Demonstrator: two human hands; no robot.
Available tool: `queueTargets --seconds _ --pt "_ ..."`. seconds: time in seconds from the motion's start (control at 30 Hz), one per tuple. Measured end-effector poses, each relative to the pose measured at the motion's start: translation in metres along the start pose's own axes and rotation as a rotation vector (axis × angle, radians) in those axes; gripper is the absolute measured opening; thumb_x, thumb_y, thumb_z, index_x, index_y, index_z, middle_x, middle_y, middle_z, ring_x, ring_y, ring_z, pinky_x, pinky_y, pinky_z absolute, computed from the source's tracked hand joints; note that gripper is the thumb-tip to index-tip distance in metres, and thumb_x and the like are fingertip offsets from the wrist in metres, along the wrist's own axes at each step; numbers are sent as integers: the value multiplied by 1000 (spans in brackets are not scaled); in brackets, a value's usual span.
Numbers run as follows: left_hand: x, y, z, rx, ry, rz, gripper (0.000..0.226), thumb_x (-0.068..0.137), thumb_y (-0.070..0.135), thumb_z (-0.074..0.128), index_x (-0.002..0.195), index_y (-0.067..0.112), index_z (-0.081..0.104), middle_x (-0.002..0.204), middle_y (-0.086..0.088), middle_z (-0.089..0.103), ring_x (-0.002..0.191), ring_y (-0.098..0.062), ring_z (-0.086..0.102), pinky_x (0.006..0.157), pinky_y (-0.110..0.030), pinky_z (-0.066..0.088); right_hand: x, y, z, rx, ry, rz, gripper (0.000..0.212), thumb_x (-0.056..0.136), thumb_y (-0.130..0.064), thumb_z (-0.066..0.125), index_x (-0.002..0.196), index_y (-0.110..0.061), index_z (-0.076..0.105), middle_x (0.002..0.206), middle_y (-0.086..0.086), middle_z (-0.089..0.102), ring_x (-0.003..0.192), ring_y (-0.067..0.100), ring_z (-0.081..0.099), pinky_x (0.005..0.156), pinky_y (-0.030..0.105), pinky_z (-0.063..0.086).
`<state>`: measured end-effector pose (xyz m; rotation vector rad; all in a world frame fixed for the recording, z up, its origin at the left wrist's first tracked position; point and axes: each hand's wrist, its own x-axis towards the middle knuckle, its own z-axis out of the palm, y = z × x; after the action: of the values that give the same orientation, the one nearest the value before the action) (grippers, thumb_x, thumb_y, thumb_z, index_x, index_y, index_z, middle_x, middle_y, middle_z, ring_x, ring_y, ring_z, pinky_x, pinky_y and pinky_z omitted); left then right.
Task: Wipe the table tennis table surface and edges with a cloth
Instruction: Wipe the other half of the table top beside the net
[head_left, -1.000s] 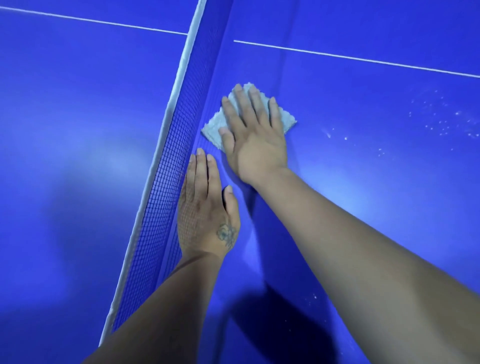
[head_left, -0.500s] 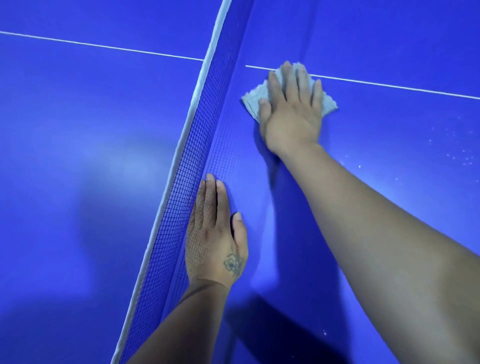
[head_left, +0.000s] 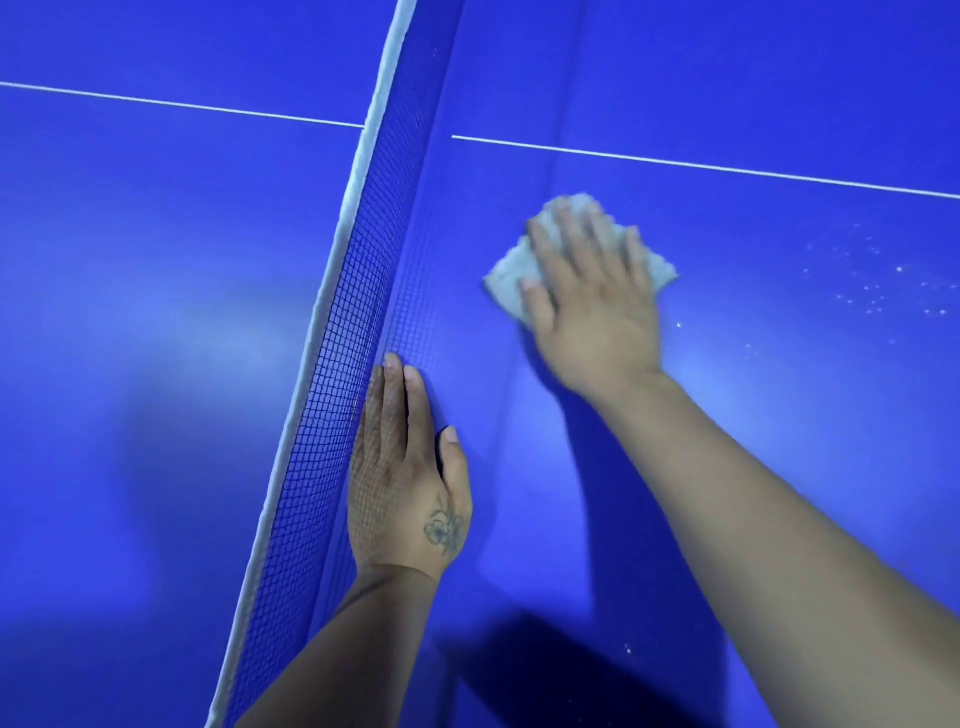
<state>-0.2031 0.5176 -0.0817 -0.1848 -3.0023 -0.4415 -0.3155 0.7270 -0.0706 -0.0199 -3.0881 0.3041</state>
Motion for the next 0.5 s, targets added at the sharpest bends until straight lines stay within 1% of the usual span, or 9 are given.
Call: queueTargets --seconds 0.1,0.17,0.23,0.3,0.37,0.5 --pt "1 0 -1 17 0 6 62 107 21 46 160 -10 35 172 -25 28 163 -38 20 134 -43 15 14 36 -9 19 -4 189 62 109 -46 26 166 -24 32 176 2 19 164 27 12 131 53 5" --pt "1 0 -1 18 -1 13 62 107 21 45 160 -10 34 172 -25 27 164 -37 19 135 -42 13 35 39 -11 32 -35 303 62 110 -46 22 168 -25 23 178 0 10 164 25 2 132 53 -2" --pt "1 0 -1 18 -4 17 63 108 22 44 161 -10 34 173 -25 26 164 -38 19 135 -43 13 56 29 -8 12 -46 366 62 110 -45 19 170 -25 17 178 1 4 164 25 -3 131 54 -5" --pt "1 -1 -1 21 -5 20 63 107 22 44 161 -10 34 172 -25 27 164 -38 20 134 -43 14 69 13 -4 1 -57 352 63 110 -45 19 170 -25 16 178 2 2 164 26 -4 131 55 -4" --pt "2 0 1 6 1 16 64 107 22 45 161 -9 33 173 -24 27 164 -37 20 135 -42 13 68 -4 0 -5 -54 295 63 110 -45 21 169 -25 19 178 2 5 164 26 -2 131 55 -3" --pt "-1 4 1 4 16 -16 64 106 23 45 161 -8 34 173 -22 27 163 -36 22 134 -36 9 25 -24 2 4 14 194 62 108 -45 24 166 -24 32 176 2 18 164 26 9 131 54 5"
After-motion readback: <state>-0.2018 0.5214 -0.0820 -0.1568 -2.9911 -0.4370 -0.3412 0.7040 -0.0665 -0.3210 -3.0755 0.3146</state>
